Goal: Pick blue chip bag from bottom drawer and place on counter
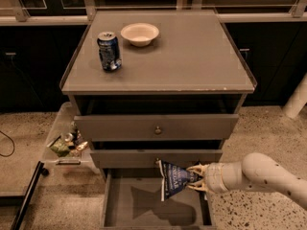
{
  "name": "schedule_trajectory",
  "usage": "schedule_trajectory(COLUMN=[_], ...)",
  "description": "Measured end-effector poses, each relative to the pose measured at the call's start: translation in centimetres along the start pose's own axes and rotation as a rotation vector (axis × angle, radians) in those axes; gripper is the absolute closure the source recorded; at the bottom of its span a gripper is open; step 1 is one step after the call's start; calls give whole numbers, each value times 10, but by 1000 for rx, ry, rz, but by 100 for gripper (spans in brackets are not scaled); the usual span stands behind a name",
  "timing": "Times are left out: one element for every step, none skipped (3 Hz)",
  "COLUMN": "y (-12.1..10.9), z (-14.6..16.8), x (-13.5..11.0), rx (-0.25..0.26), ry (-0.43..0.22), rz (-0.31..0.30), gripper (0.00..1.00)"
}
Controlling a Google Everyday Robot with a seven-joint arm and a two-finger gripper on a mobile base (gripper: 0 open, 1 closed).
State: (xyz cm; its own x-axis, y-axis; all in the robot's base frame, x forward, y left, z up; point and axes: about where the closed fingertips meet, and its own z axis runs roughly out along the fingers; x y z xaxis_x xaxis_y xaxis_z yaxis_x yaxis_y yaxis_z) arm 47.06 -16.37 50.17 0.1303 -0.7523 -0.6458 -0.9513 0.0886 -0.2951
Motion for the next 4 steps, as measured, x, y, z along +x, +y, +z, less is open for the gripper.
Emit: schedule_trajectory(y=[-2, -14, -39, -61], z=[-17, -72, -139, -215], x=[-12, -51, -91, -134], rx=[19, 65, 107, 152], ry=[15, 33, 55, 80], rz=[-9, -60, -109, -147], gripper=[100, 100, 100, 100])
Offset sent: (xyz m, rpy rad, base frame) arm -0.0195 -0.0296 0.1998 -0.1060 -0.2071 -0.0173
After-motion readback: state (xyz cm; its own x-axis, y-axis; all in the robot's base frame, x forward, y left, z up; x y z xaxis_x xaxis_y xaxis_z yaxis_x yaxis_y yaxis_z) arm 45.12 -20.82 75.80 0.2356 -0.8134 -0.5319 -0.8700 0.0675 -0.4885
